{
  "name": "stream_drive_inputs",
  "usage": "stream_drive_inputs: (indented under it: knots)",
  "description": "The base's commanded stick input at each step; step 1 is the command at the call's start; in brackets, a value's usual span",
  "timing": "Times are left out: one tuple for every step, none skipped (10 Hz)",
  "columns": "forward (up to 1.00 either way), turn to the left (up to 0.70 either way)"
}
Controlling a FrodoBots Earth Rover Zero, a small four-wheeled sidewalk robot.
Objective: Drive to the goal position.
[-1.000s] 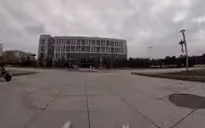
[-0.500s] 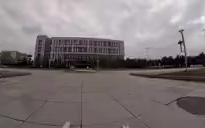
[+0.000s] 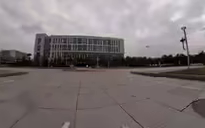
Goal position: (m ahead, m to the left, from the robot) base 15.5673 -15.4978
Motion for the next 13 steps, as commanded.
stream_drive_inputs:
  knots:
    - [0.70, 0.00]
    - [0.70, 0.00]
    - [0.70, 0.00]
    - [0.70, 0.00]
    - [0.70, 0.00]
    - [0.70, -0.03]
    - [0.70, -0.30]
    - [0.70, -0.34]
    - [0.70, -0.34]
    - [0.70, -0.18]
    - [0.70, 0.00]
    - [0.70, 0.00]
    - [0.70, 0.00]
